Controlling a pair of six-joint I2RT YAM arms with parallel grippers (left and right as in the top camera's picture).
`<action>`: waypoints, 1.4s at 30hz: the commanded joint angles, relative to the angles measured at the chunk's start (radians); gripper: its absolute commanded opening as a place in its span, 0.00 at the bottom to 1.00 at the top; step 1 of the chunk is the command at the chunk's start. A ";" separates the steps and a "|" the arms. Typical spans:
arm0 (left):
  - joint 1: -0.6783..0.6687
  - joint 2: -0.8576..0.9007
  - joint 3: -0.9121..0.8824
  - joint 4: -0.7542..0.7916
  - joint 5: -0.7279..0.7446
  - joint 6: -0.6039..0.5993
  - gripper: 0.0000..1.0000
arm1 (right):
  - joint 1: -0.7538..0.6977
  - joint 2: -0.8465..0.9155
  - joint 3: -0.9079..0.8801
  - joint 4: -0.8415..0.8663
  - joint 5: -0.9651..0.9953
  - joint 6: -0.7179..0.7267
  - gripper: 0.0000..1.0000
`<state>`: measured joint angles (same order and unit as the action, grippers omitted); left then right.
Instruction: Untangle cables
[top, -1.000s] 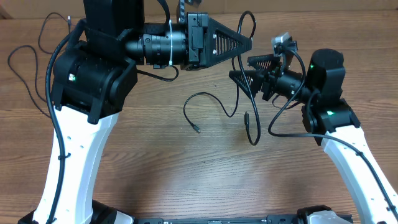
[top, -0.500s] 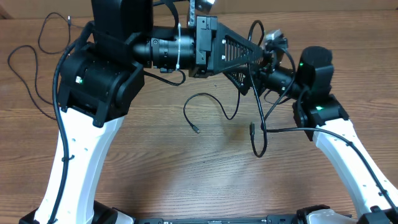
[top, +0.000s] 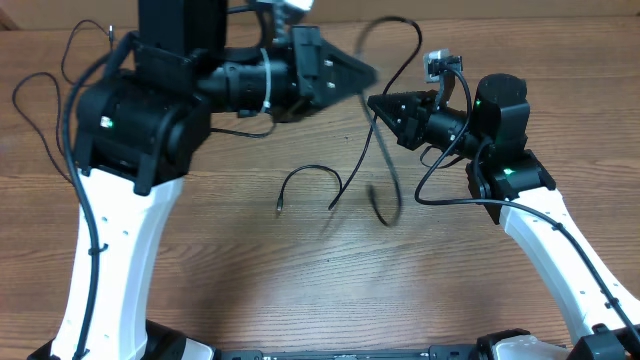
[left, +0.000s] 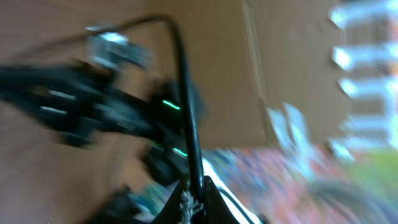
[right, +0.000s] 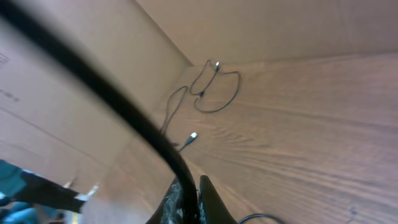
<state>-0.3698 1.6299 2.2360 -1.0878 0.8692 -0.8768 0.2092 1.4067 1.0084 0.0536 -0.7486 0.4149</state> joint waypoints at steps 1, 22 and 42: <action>0.046 -0.009 0.016 -0.099 -0.319 0.134 0.04 | -0.004 0.000 0.027 0.000 -0.049 0.102 0.04; 0.062 0.018 0.016 -0.412 -0.734 0.361 0.71 | -0.069 -0.006 0.027 0.345 -0.346 0.479 0.04; 0.034 0.076 0.016 -0.369 -0.473 -0.129 0.67 | 0.195 -0.006 0.027 0.440 -0.069 0.479 0.04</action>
<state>-0.3111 1.6783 2.2375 -1.4586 0.3447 -0.9020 0.3595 1.4067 1.0100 0.4854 -0.9562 0.8906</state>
